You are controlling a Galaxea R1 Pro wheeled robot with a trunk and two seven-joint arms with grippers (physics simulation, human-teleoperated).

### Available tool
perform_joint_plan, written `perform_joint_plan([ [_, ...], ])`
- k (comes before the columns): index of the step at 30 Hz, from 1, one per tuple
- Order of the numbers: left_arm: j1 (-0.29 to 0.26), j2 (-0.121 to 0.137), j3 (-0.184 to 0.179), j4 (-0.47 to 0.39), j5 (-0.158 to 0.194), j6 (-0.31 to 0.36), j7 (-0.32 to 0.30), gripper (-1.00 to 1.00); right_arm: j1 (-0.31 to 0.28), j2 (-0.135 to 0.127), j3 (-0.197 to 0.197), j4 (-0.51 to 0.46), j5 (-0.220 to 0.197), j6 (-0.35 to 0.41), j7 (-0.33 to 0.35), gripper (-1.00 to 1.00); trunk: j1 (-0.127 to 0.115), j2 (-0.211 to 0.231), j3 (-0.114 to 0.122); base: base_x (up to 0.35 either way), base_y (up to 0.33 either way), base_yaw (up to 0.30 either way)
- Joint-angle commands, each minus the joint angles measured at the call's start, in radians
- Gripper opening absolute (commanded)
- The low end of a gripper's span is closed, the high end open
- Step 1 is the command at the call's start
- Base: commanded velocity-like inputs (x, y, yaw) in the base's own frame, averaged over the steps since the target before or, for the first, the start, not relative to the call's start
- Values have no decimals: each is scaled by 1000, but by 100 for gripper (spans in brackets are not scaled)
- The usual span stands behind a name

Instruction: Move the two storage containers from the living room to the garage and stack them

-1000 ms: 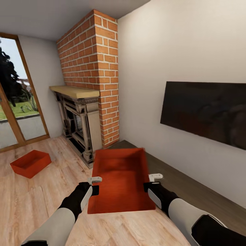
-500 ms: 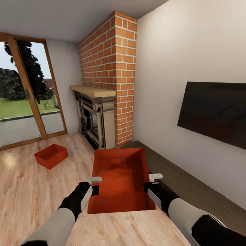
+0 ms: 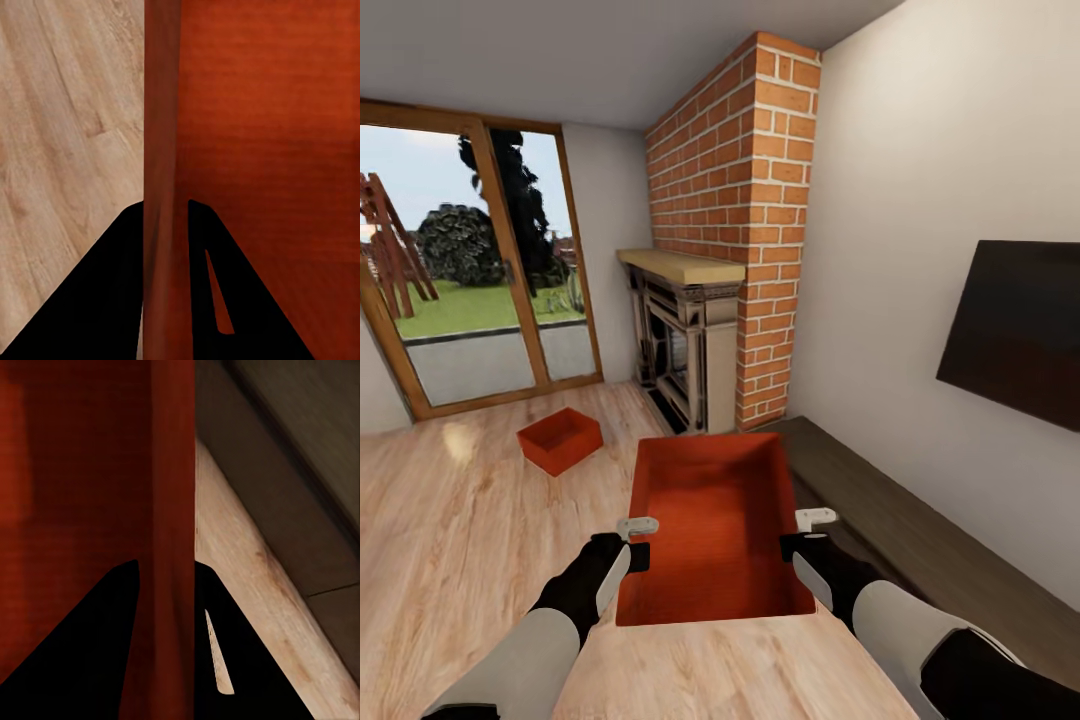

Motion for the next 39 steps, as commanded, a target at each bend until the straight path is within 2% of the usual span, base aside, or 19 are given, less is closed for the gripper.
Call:
perform_joint_plan([
  [1,0,-1,2,0,-7,6,9,-100,0,0,25,-21,-21,3,-4,-100,0,-1,-1,0,0,292],
  [39,0,-2,2,0,-7,6,9,-100,0,0,24,-20,-21,3,-4,-100,0,-1,-1,0,0,294],
])
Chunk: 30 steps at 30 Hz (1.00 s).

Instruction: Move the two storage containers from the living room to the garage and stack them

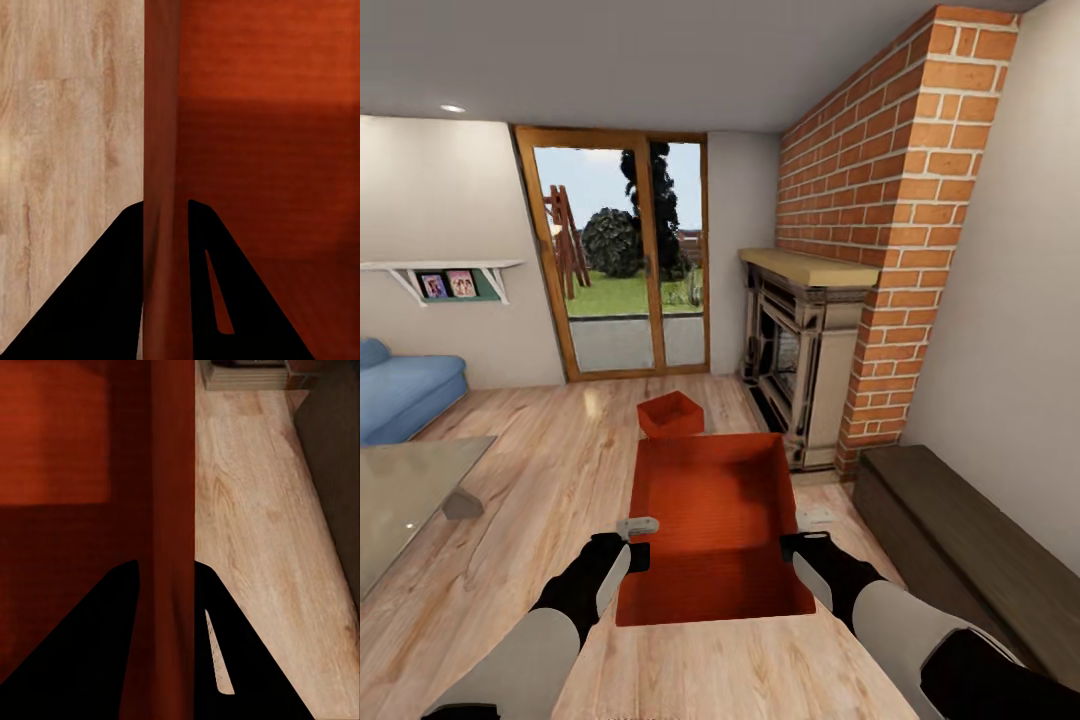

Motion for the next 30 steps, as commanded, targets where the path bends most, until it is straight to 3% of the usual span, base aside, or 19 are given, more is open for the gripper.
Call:
perform_joint_plan([
  [1,0,-2,2,0,-7,6,9,-100,0,0,24,-20,-22,3,-4,-100,0,-1,-1,0,0,296],
  [30,0,-2,2,0,-7,4,9,-100,0,0,24,-20,-22,3,-5,-100,0,-1,-1,0,0,296],
])
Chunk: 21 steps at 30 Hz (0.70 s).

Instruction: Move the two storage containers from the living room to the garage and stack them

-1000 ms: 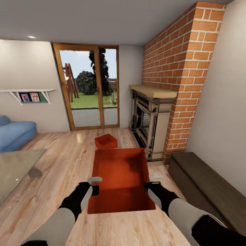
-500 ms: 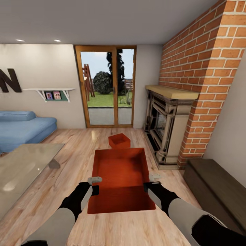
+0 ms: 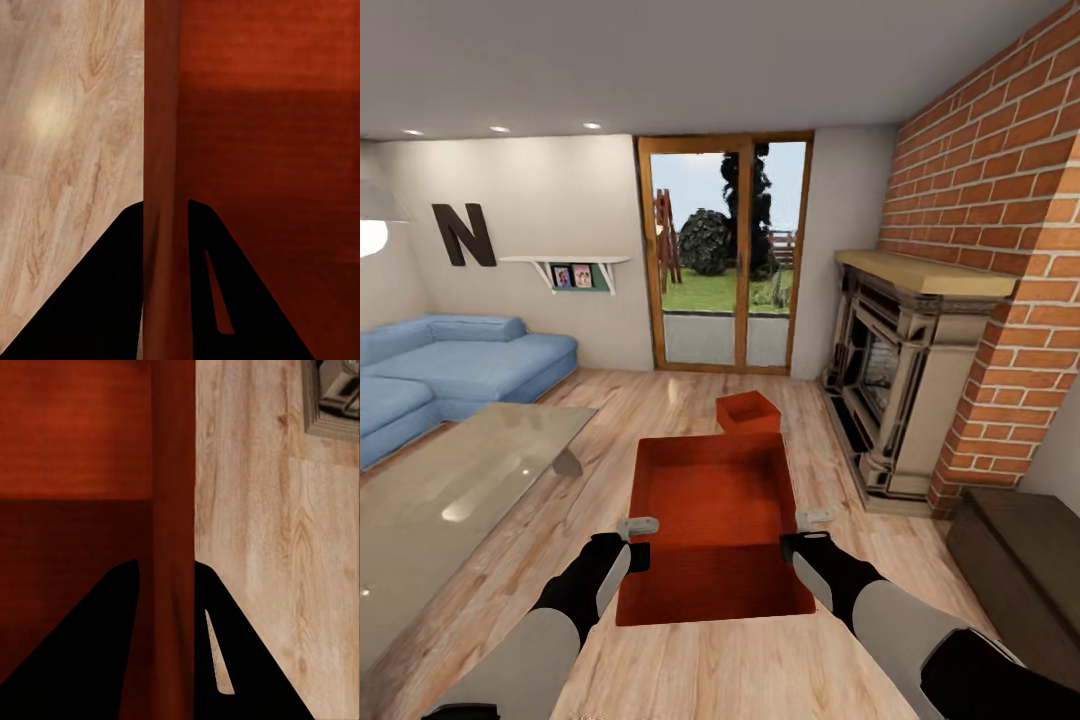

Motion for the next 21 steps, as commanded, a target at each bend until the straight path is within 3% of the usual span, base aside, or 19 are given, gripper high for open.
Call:
perform_joint_plan([
  [1,0,-2,1,0,-7,6,9,-100,0,0,25,-19,-23,3,-5,-100,0,-1,-1,0,0,296],
  [21,0,-2,1,0,-7,6,9,-100,0,0,26,-19,-23,3,-5,-100,0,-1,-1,0,0,296],
])
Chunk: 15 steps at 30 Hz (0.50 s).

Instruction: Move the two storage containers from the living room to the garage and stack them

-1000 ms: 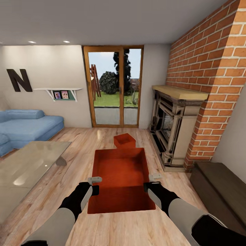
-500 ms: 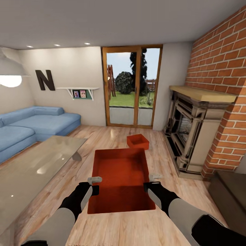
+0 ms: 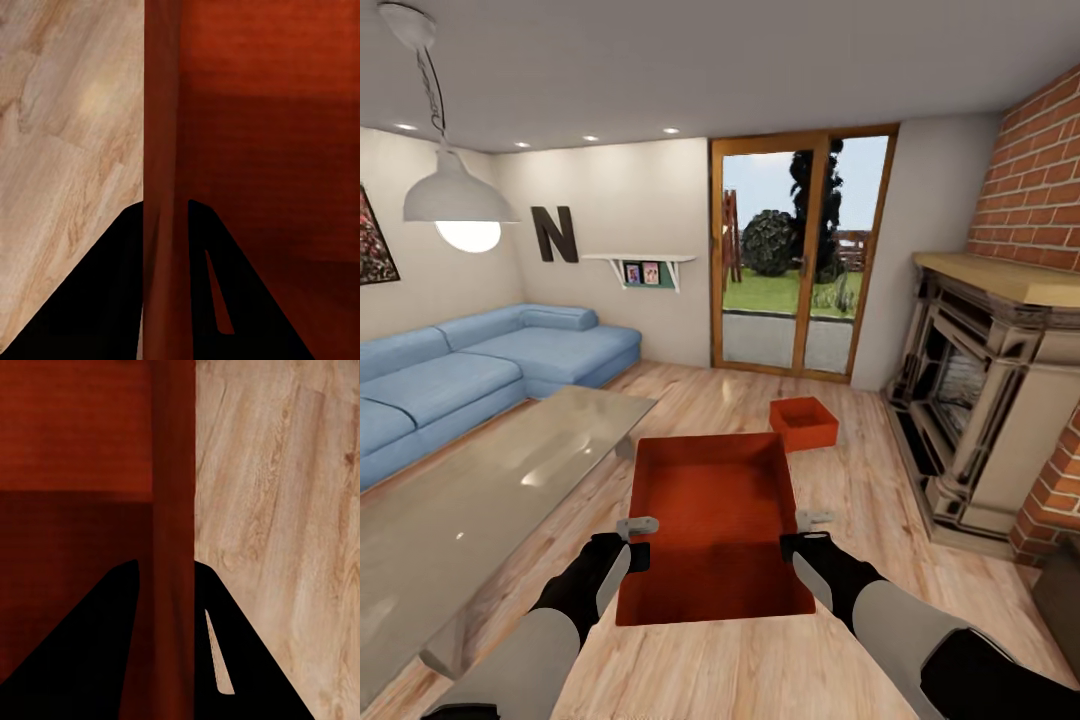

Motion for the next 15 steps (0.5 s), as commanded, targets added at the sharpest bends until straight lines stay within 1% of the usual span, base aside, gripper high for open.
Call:
perform_joint_plan([
  [1,0,-2,1,0,-7,6,9,-100,-1,0,25,-19,-23,3,-4,-100,0,-1,-1,0,0,296],
  [15,0,-2,1,0,-7,6,8,-100,-1,0,25,-19,-23,3,-4,-100,0,-1,-1,0,0,296],
])
